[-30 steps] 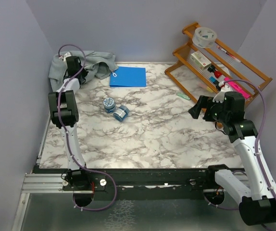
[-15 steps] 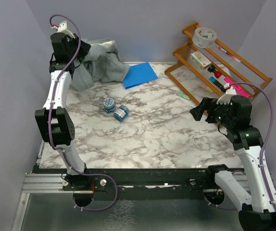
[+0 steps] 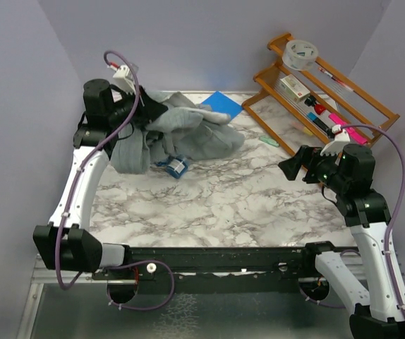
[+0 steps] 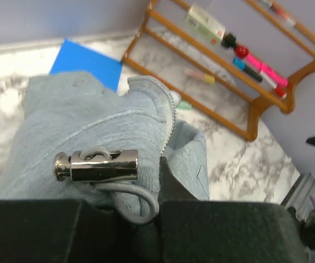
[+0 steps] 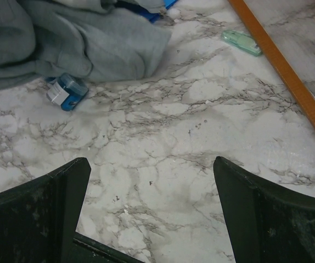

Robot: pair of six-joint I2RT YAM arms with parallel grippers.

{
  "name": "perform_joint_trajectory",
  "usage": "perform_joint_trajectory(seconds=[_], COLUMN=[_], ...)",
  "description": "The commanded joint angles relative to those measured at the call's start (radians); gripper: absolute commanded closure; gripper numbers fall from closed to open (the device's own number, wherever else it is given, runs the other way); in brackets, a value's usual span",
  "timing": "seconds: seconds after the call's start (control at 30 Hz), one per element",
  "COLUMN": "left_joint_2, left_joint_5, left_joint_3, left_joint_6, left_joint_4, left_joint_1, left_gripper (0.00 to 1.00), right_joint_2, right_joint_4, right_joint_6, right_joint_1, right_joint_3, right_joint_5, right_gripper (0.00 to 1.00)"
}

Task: Zip up the jacket
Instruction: Flatten out the jacket at the center of the board.

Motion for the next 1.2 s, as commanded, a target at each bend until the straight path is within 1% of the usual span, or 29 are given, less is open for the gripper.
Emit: perform_joint_trajectory(seconds=[0.0, 0.03, 0.07, 0.1, 0.13, 0.2, 0.23, 0.3, 0.33, 0.47, 0.5, 0.6, 0.67, 0.77, 0.87, 0.93, 1.03, 1.1, 1.17], left_joint_2=[-0.177, -0.22, -0.261, -0.299, -0.333, -0.39, -0.413, -0.454, -0.468, -0.484, -0.487, -0.497, -0.508, -0.536, -0.577, -0.614, -0.679, -0.729, -0.774], left_joint_5=[-0.037, -0.091, -0.152, -0.221, -0.28, -0.395, -0.448, -0.536, -0.567, -0.701, -0.722, -0.729, -0.739, -0.8, -0.857, -0.915, -1.011, -1.068, -1.123], left_joint_3=[-0.163, -0.201, -0.237, -0.263, -0.288, -0.325, -0.344, -0.379, -0.393, -0.423, -0.433, -0.48, -0.512, -0.537, -0.551, -0.554, -0.539, -0.525, -0.512], left_joint_6=[0.118, 0.12, 0.116, 0.106, 0.095, 0.069, 0.047, -0.004, -0.028, -0.111, -0.139, -0.21, -0.243, -0.293, -0.368, -0.438, -0.547, -0.587, -0.597], left_joint_4=[-0.102, -0.115, -0.13, -0.144, -0.159, -0.188, -0.198, -0.212, -0.219, -0.268, -0.276, -0.273, -0.271, -0.316, -0.393, -0.469, -0.584, -0.636, -0.667], left_joint_1=[0.002, 0.002, 0.001, 0.003, 0.002, 0.004, 0.005, 0.004, 0.005, 0.006, 0.006, 0.006, 0.006, 0.006, 0.008, 0.008, 0.007, 0.008, 0.007], left_gripper=[1.0, 1.0, 0.84, 0.63, 0.47, 0.3, 0.18, 0.04, 0.01, 0.01, 0.01, 0.01, 0.01, 0.01, 0.01, 0.01, 0.01, 0.01, 0.01], right_joint_2=[-0.014, -0.014, -0.01, -0.008, -0.005, 0.003, 0.009, 0.031, 0.044, 0.118, 0.142, 0.247, 0.33, 0.453, 0.576, 0.647, 0.732, 0.796, 0.871], right_joint_4=[-0.031, -0.03, -0.028, -0.027, -0.021, -0.014, -0.01, -0.001, 0.003, 0.05, 0.066, 0.098, 0.097, 0.123, 0.189, 0.247, 0.329, 0.368, 0.369], right_joint_6=[0.02, 0.026, 0.032, 0.038, 0.044, 0.052, 0.055, 0.062, 0.062, 0.051, 0.046, 0.01, -0.021, -0.049, -0.081, -0.171, -0.335, -0.405, -0.463], right_joint_1=[-0.001, -0.001, -0.001, -0.001, -0.001, -0.001, -0.001, -0.001, -0.001, -0.001, -0.001, 0.023, 0.097, 0.26, 0.375, 0.451, 0.585, 0.649, 0.7], right_joint_3=[-0.027, -0.032, -0.037, -0.043, -0.05, -0.058, -0.063, -0.072, -0.076, -0.081, -0.076, -0.017, 0.053, 0.157, 0.232, 0.277, 0.332, 0.381, 0.459], right_joint_5=[-0.046, -0.049, -0.052, -0.054, -0.061, -0.074, -0.082, -0.103, -0.117, -0.217, -0.234, -0.251, -0.194, -0.09, -0.08, -0.106, -0.072, -0.069, -0.072], right_gripper=[0.0, 0.0, 0.0, 0.0, 0.0, 0.0, 0.0, 0.0, 0.0, 0.0, 0.0, 0.0, 0.0, 0.0, 0.0, 0.0, 0.0, 0.0, 0.0])
